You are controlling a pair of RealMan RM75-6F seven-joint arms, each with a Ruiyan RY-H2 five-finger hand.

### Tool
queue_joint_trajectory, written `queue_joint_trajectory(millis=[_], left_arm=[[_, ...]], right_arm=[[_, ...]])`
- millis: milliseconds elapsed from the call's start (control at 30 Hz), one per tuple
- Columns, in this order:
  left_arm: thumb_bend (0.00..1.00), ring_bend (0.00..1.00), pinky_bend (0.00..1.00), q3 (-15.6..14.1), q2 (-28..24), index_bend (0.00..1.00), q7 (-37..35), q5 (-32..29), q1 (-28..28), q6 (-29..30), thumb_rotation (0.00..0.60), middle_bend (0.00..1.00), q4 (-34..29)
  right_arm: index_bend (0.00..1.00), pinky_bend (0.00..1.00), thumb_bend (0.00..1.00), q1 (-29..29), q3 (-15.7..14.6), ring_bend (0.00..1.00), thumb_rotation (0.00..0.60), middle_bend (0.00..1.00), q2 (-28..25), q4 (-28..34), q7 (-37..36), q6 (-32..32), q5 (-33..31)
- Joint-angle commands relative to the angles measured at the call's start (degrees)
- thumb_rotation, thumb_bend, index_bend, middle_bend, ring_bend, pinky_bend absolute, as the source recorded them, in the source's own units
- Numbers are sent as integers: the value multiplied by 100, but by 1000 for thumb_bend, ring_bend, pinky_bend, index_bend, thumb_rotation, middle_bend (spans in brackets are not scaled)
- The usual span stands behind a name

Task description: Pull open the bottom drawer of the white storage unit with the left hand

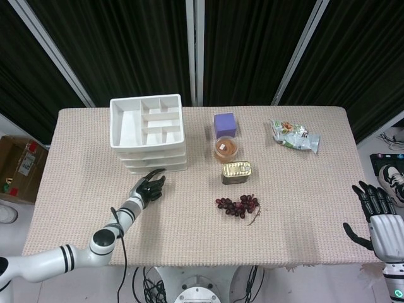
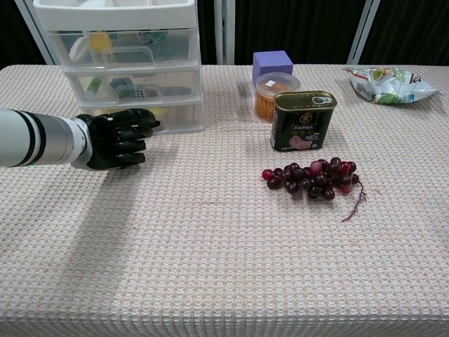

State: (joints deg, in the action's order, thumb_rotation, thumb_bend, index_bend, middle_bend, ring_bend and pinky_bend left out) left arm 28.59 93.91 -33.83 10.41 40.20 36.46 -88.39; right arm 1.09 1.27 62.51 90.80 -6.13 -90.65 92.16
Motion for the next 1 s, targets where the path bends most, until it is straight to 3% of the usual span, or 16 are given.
queue_joint_trajectory(millis=[33, 267, 567, 1000], left_arm=[[456, 977, 1000, 47, 41, 146, -40, 26, -43, -24, 600, 850, 43], [458, 977, 1000, 125, 160, 197, -78, 121, -80, -147, 600, 851, 188], [473, 977, 1000, 177, 200, 363, -82, -56, -52, -275, 600, 855, 394], [492, 978, 1000, 37, 1, 523, -160, 23, -331, -801, 600, 852, 298]], right_arm=[[0, 0, 208, -6, -4, 0, 600, 4, 1, 2, 0, -5, 4], [0, 0, 208, -33, -10, 0, 600, 4, -3, 2, -1, -9, -20], [0, 0, 208, -75, -11, 0, 600, 3, -21, 18, 2, -44, -38], [0, 0, 208, -66, -18, 0, 600, 3, 0, 35, 30, -28, 8]])
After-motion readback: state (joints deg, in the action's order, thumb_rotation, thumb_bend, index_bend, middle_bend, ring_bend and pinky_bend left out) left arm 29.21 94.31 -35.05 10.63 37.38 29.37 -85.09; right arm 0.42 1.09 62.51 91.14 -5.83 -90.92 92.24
